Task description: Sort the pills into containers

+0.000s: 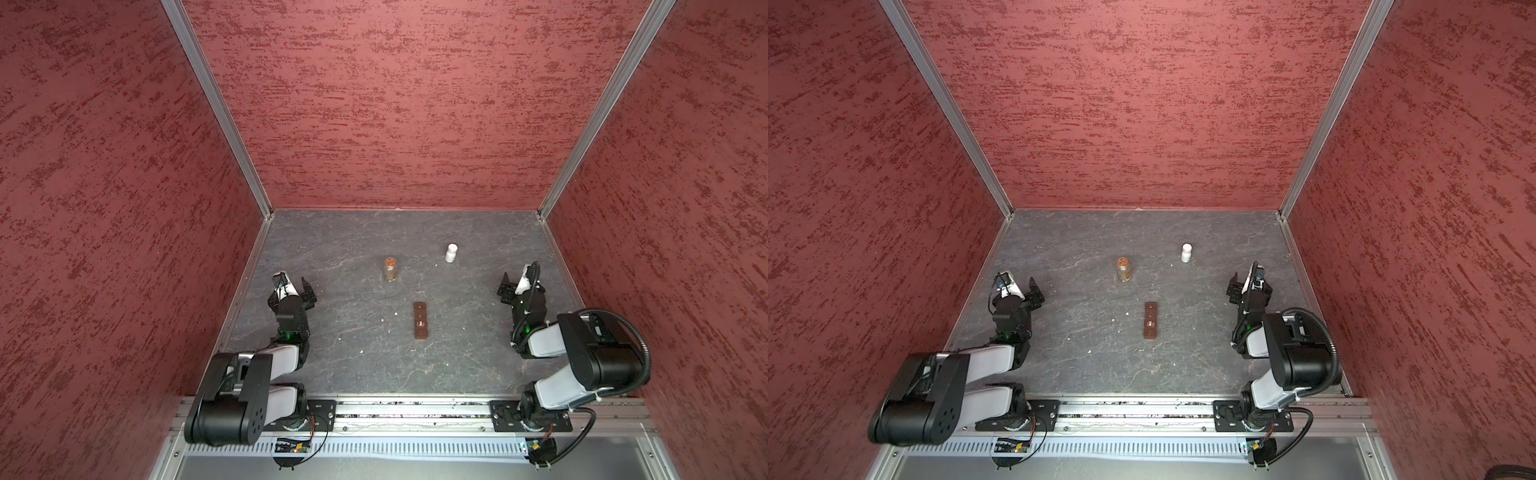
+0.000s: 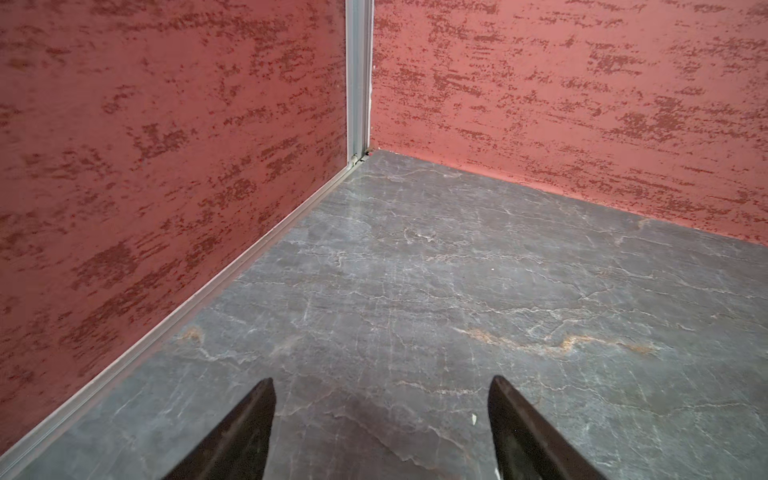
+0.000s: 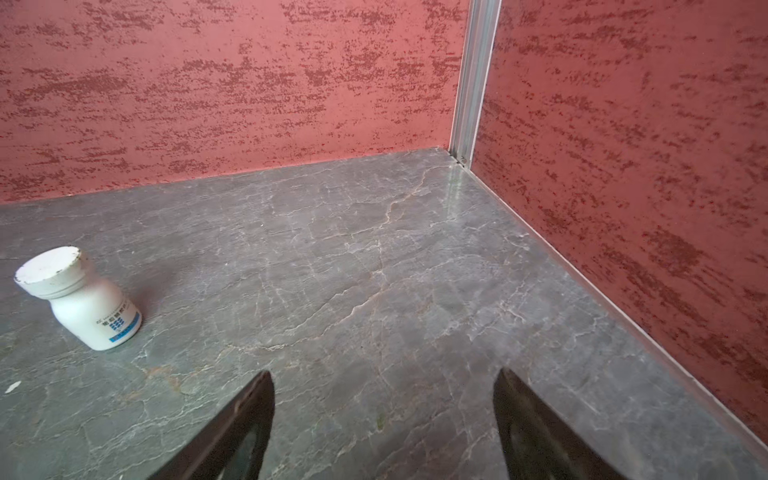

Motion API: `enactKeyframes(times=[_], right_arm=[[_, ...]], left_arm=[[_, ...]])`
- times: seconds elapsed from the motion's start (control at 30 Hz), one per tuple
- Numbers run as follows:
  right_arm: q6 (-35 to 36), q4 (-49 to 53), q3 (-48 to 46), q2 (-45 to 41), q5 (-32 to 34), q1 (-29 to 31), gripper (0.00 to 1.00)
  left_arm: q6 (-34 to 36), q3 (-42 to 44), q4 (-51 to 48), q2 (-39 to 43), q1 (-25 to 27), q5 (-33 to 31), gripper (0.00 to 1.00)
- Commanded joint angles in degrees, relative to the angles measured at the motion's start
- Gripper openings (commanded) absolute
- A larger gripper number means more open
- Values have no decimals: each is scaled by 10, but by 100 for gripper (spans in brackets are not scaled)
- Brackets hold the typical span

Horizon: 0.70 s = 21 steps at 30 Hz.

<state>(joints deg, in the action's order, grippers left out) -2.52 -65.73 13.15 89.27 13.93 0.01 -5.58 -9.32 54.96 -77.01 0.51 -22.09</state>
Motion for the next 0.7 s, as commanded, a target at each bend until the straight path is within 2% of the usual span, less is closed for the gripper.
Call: enactKeyframes(times=[0.0,0.03,0.1,0.13,0.17,0.2,0.23,0.37,0.4,0.43,0.67], right_arm=[[6,-31,20,-1,-37,-11,83],[5,-22,22,-5,-39,-12,83],[-3,-21,23,-3,-16,-12,84],[-6,-21,24,-3,-13,-12,85],[-3,-27,23,-2,-11,-13,88],[-4,-26,22,-3,-9,-13,97],[-4,-34,19,-2,-5,-12,99],[-6,-59,4,-5,-5,-12,99],[-4,-55,7,-3,-6,-12,99],[-4,-45,12,-4,-7,-12,99],[1,-28,22,-3,-19,-12,99]], left_arm=[[16,-32,85,-44,-1,50,81],[17,-49,24,-28,5,49,81],[35,-49,65,-58,7,67,81],[45,-56,54,-57,15,77,82],[57,-66,33,-63,25,85,83],[71,-71,50,-86,29,99,83],[77,-75,59,-100,28,109,83],[73,-92,28,-112,20,132,85],[76,-92,41,-118,20,132,97],[70,-98,17,-110,18,133,99],[59,-106,-1,-110,10,135,99]])
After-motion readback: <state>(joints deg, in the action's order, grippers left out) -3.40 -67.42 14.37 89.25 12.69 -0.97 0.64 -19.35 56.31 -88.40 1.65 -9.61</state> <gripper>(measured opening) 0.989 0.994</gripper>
